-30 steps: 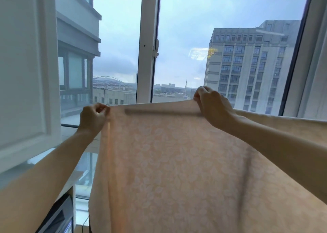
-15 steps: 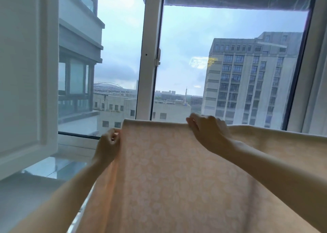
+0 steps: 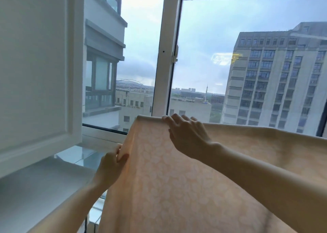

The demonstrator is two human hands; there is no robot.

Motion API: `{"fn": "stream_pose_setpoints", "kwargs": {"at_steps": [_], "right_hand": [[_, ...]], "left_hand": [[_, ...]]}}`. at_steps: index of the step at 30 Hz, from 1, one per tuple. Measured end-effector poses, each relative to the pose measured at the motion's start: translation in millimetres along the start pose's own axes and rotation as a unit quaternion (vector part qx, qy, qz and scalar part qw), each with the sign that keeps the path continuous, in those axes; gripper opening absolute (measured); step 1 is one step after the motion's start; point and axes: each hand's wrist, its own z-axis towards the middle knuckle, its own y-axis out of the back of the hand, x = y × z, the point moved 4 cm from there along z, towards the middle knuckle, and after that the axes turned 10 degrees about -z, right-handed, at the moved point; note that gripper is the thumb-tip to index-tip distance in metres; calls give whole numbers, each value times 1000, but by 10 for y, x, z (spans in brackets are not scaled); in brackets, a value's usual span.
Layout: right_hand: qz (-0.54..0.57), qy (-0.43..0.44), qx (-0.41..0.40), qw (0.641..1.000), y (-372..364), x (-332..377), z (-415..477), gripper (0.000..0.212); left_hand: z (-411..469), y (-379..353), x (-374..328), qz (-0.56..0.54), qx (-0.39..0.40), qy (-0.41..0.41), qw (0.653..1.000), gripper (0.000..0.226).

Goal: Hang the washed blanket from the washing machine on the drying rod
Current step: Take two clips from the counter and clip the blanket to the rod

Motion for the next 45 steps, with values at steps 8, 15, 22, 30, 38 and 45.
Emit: {"fn": "stream_pose_setpoints", "kwargs": {"at_steps": [8, 15, 22, 30, 38, 45], "right_hand": [[55, 76, -60, 994, -81, 714, 147, 40], [135, 136, -31, 981, -266, 1649, 5, 24], [247, 212, 45, 944, -316, 2884, -370, 27], [319, 290, 90, 898, -21, 4040, -629, 27], [362, 364, 97, 853, 406, 5117, -662, 33], [354, 397, 115, 839, 690, 6265, -565, 37]], "left_hand": [[-961, 649, 468, 79, 16, 166, 983, 14], [-1784, 1390, 383, 123, -61, 225, 965, 9], [-2991, 2193, 305, 201, -135, 295, 924, 4], [-3995, 2921, 228, 283, -208, 348, 869, 6], [-4520, 3894, 342, 391, -197, 345, 830, 12], [-4816, 4703, 699, 448, -168, 362, 800, 32]]}}
